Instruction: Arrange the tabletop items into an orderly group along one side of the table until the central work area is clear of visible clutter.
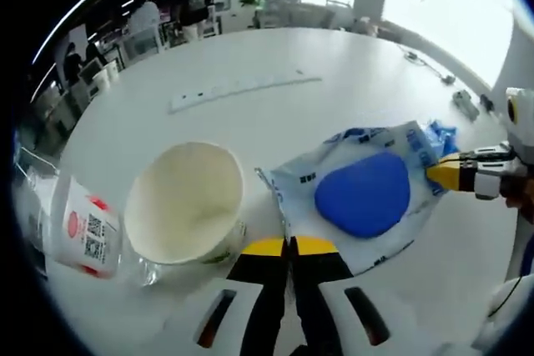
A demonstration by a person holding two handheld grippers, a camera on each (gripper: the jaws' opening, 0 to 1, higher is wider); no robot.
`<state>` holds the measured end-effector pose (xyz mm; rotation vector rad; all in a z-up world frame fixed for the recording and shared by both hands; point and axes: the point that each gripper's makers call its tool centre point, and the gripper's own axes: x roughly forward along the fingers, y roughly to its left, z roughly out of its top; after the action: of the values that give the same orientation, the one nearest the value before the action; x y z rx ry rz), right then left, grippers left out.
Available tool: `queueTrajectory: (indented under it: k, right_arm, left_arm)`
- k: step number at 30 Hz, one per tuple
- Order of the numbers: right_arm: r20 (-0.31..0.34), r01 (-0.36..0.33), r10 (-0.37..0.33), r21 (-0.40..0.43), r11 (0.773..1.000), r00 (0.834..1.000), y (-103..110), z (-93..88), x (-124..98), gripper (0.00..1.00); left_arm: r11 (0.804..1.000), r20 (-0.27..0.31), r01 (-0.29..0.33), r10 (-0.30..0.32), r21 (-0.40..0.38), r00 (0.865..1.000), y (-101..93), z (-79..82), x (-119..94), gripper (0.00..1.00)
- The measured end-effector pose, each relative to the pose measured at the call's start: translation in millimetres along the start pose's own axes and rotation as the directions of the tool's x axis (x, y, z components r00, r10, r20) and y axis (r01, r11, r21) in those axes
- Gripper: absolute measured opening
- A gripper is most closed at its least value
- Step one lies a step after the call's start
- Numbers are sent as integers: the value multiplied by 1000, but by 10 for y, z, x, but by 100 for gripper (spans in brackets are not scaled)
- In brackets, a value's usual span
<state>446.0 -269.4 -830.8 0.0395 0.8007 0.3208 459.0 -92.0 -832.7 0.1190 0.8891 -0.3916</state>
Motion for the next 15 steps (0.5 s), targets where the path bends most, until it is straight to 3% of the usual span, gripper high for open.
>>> queueTrajectory:
  k: [5, 12, 15]
  right_arm:
    - [-14, 9, -10, -82, 997, 1000, -11, -28, 38, 0]
    - [-23, 7, -9, -87, 996, 1000, -29, -47, 78, 0]
    - [-20, 9, -13, -147, 989, 1000, -16, -50, 76, 0]
  left_arm:
    - [1000, -8, -3, 4, 23, 1000, -1, -14, 37, 0]
    - [999, -11, -6, 6, 43, 1000, 15, -25, 61, 0]
    - [999, -6, -11, 12, 40, 1000, 15, -28, 59, 0]
